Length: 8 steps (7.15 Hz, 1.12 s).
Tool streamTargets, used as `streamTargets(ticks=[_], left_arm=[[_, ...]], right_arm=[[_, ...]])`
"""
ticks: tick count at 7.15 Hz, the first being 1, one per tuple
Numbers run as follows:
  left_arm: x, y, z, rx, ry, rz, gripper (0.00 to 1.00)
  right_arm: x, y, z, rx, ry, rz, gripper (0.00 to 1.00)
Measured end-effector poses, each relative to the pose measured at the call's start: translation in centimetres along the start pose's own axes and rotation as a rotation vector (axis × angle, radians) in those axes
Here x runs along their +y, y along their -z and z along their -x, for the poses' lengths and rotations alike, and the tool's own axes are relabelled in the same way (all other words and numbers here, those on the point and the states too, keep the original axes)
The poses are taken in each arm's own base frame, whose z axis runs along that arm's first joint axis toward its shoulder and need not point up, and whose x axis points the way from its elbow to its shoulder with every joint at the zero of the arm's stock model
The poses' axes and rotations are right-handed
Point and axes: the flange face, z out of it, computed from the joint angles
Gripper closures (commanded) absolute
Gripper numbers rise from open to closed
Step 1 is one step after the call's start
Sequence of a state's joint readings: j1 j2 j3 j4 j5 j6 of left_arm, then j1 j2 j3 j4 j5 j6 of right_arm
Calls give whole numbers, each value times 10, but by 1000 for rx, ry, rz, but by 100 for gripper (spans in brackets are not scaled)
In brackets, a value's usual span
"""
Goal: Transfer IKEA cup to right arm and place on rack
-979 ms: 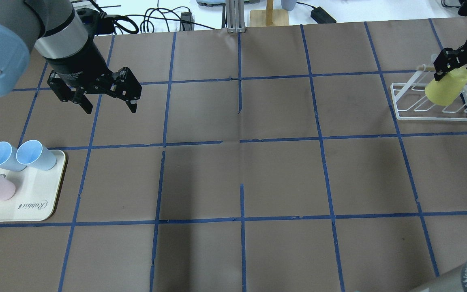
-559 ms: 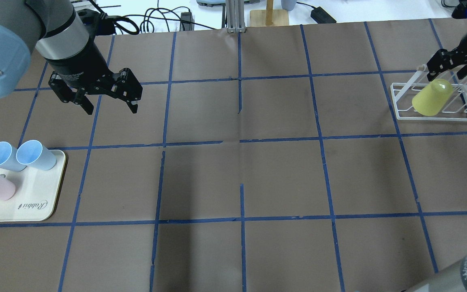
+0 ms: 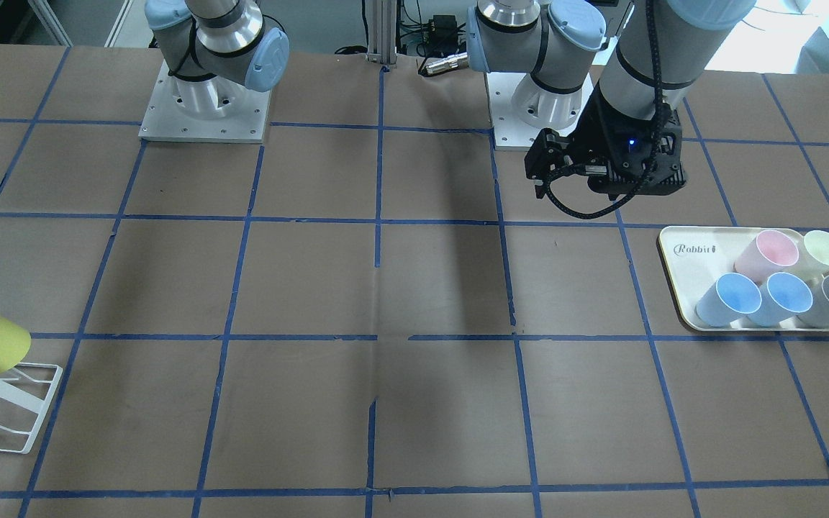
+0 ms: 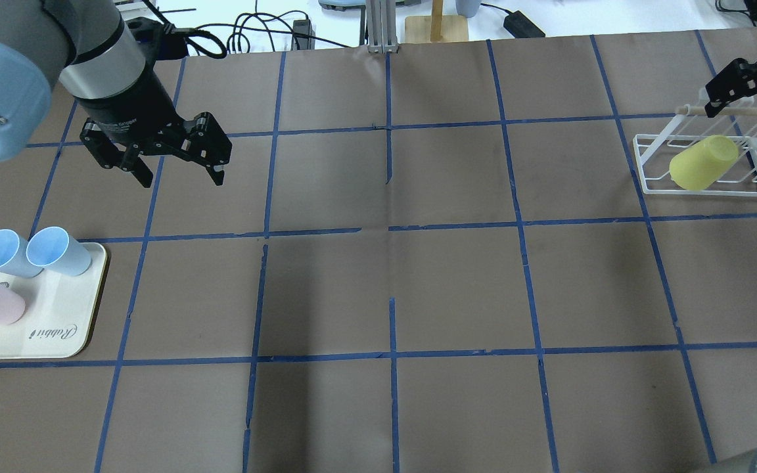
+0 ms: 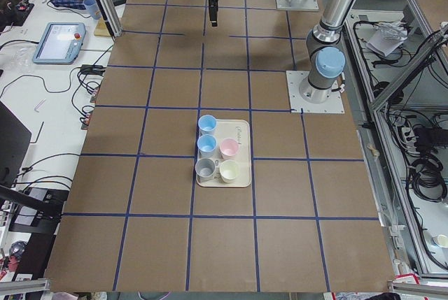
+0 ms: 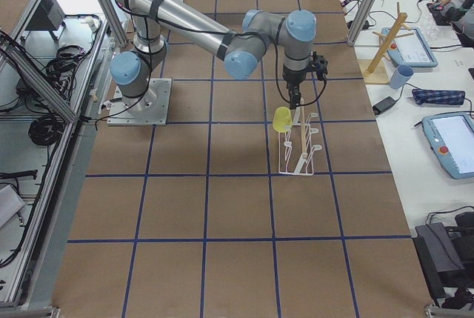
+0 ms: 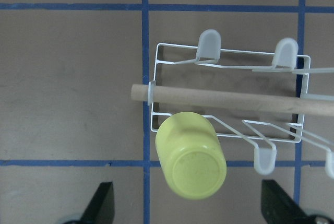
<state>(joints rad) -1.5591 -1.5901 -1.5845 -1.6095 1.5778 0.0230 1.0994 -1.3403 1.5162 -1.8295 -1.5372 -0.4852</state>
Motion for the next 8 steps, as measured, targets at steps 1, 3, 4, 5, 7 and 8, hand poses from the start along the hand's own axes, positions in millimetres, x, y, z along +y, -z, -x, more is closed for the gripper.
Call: streamTargets(ticks=[1, 3, 4, 5, 7, 8], left_arm=[[0, 0, 1, -2, 1, 0, 0], [0, 1, 1, -1, 3, -3, 0], [0, 2, 2, -1, 4, -4, 0], [0, 2, 3, -2, 6, -4, 0], [0, 2, 3, -3, 5, -5, 0], [0, 2, 3, -3, 6, -6, 0]], right_arm=[[16, 32, 14, -7, -2, 14, 0], [48, 76, 49, -38, 0, 72, 0], [57, 87, 70, -51, -8, 99, 0], [58, 95, 103, -51, -20, 107, 0], [56, 108, 200, -45, -44, 95, 0], [60, 112, 239, -44, -48, 89, 0]])
